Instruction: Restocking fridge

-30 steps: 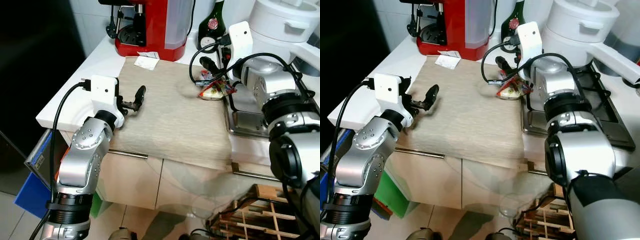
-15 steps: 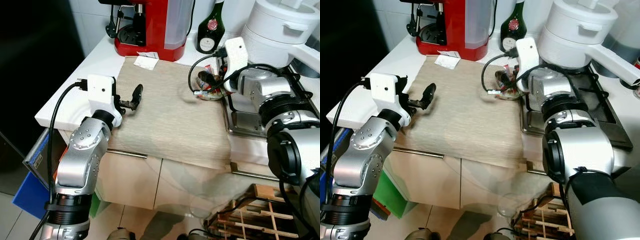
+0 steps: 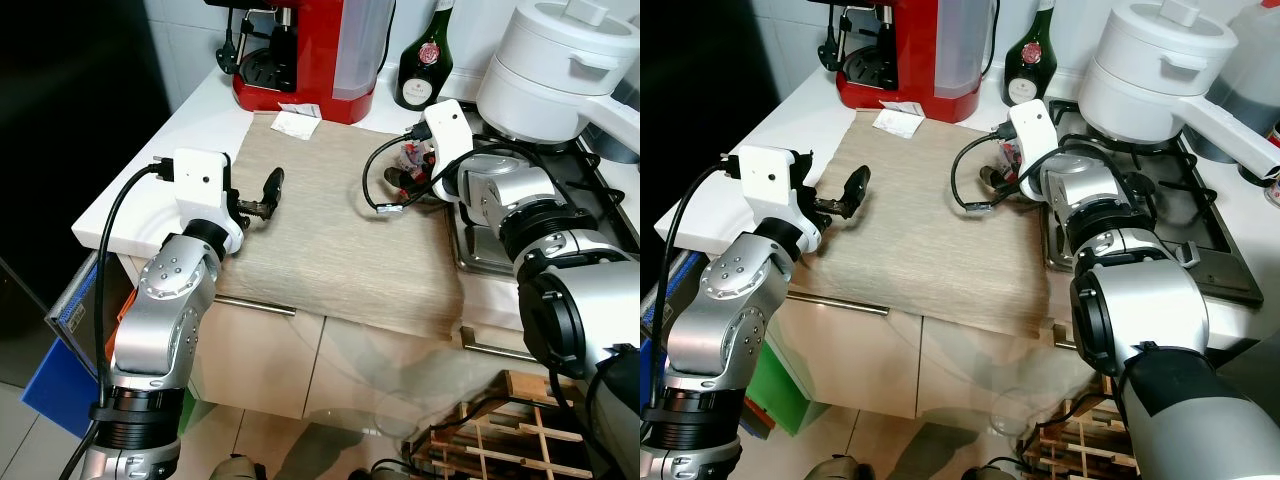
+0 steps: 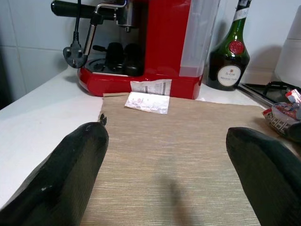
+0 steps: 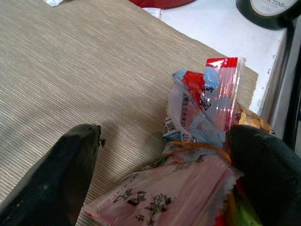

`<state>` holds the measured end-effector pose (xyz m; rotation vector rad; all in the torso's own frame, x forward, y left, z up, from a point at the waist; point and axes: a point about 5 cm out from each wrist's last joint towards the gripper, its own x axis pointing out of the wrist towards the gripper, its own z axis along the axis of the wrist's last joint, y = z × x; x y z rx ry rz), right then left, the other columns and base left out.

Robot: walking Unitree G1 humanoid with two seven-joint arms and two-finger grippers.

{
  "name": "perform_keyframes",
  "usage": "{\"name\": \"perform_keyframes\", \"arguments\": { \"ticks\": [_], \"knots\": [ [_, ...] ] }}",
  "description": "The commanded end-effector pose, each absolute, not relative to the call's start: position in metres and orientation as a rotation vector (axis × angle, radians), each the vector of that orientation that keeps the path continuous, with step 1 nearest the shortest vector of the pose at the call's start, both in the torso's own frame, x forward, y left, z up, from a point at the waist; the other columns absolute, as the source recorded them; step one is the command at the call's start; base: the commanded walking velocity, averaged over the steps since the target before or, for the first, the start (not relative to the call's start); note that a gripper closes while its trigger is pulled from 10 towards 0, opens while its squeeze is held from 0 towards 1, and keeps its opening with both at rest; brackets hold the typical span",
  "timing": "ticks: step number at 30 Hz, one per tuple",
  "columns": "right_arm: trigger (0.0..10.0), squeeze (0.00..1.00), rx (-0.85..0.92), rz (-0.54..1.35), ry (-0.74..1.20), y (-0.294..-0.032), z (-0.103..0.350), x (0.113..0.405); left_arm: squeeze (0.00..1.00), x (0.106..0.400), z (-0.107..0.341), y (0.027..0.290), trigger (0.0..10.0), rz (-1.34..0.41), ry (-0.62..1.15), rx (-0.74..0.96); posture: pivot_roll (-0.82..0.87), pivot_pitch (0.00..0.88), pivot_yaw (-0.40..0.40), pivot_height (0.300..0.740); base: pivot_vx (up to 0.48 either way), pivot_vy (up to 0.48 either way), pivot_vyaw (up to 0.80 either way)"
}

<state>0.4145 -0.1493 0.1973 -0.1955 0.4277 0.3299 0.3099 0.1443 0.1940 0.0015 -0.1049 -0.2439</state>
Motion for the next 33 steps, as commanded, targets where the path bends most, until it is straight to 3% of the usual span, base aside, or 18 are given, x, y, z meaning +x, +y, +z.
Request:
{"name": "perform_keyframes", "arguments": {
  "ticks": [1,11,12,13,14,20,22,28,33],
  "knots": [
    [10.0,0.0,-0.159,0.31,0.517,-0.154,0.173,0.407,0.0,0.309,0.195,0.143,10.0,-0.245,-0.1,0.006,0.07,0.0,-0.087,0.74,0.0,0.0,0.0],
    [10.0,0.0,-0.162,0.201,0.571,-0.168,0.159,0.403,0.0,0.31,0.194,0.144,10.0,-0.239,-0.085,-0.01,0.07,0.0,-0.086,0.74,0.0,0.0,0.0],
    [3.8,0.0,-0.156,0.193,0.576,-0.169,0.157,0.402,0.0,0.31,0.194,0.143,10.0,-0.239,-0.083,-0.011,0.07,0.0,-0.087,0.74,0.0,0.0,0.0],
    [3.8,0.0,-0.152,0.189,0.579,-0.169,0.156,0.401,0.0,0.311,0.194,0.143,10.0,-0.239,-0.081,-0.012,0.08,0.0,-0.088,0.74,0.0,0.0,0.0],
    [0.0,0.0,-0.147,0.179,0.583,-0.17,0.153,0.4,0.0,0.311,0.193,0.143,10.0,-0.239,-0.078,-0.012,0.08,0.0,-0.088,0.74,0.0,0.0,0.0],
    [0.0,0.0,-0.119,0.158,0.585,-0.171,0.149,0.399,0.0,0.313,0.192,0.144,10.0,-0.235,-0.065,-0.009,0.08,0.0,-0.087,0.74,0.0,0.0,0.0],
    [0.0,0.0,-0.037,0.166,0.581,-0.165,0.148,0.399,0.0,0.315,0.189,0.145,10.0,-0.229,-0.034,0.0,0.09,0.0,-0.087,0.74,0.0,0.0,0.0],
    [0.0,0.0,0.016,0.157,0.576,-0.155,0.142,0.398,0.0,0.321,0.165,0.15,10.0,-0.195,0.148,0.004,0.09,0.0,-0.078,0.74,0.0,0.0,0.0],
    [0.0,0.0,0.041,0.128,0.57,-0.156,0.139,0.397,0.0,0.32,0.172,0.139,10.0,-0.287,0.129,-0.065,0.09,0.0,-0.071,0.74,0.0,0.0,0.0]
  ]
}}
